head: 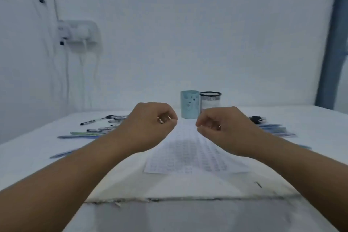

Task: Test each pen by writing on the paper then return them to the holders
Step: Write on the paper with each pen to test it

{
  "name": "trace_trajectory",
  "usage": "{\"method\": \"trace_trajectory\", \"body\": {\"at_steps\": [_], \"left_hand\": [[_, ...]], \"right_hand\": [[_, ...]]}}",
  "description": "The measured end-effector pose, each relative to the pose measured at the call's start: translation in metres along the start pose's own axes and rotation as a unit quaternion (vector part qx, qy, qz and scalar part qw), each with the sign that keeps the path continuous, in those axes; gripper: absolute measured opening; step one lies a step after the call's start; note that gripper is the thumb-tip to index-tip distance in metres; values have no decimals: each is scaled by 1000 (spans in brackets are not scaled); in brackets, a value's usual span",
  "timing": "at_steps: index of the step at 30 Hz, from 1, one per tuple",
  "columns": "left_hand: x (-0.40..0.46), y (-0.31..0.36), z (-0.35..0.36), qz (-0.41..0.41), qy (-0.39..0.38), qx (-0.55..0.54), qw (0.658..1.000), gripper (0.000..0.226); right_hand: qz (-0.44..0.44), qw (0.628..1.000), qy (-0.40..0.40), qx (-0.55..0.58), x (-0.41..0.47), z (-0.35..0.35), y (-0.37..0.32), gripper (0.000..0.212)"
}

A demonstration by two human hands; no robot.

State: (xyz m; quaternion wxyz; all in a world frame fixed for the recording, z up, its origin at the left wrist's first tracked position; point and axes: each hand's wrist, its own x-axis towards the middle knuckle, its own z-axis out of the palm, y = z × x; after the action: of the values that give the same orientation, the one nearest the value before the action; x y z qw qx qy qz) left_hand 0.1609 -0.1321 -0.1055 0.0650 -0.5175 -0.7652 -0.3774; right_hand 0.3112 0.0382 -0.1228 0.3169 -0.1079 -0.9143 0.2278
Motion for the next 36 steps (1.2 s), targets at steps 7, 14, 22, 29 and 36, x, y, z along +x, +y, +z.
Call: {"method": "trace_trajectory", "body": {"at_steps": [7,14,22,29,36], "left_hand": [[57,-72,-13,-35,-65,109,991,12],[116,-115,8,-22,-171,169,970,16],[124,-148,31,19,-47,127,991,25],[124,-160,31,68,-38,185,980,12],[120,-159,36,80,-38,147,985,17]], "right_hand": [[-19,986,-137,-97,66,26,45,3],[-40,964,-238,-108,94,34,72,5],[-50,981,-182,-38,88,49,88,11],[-32,982,-185,-17,84,43,86,9],[-26,983,-181,-22,79,41,84,5]]}}
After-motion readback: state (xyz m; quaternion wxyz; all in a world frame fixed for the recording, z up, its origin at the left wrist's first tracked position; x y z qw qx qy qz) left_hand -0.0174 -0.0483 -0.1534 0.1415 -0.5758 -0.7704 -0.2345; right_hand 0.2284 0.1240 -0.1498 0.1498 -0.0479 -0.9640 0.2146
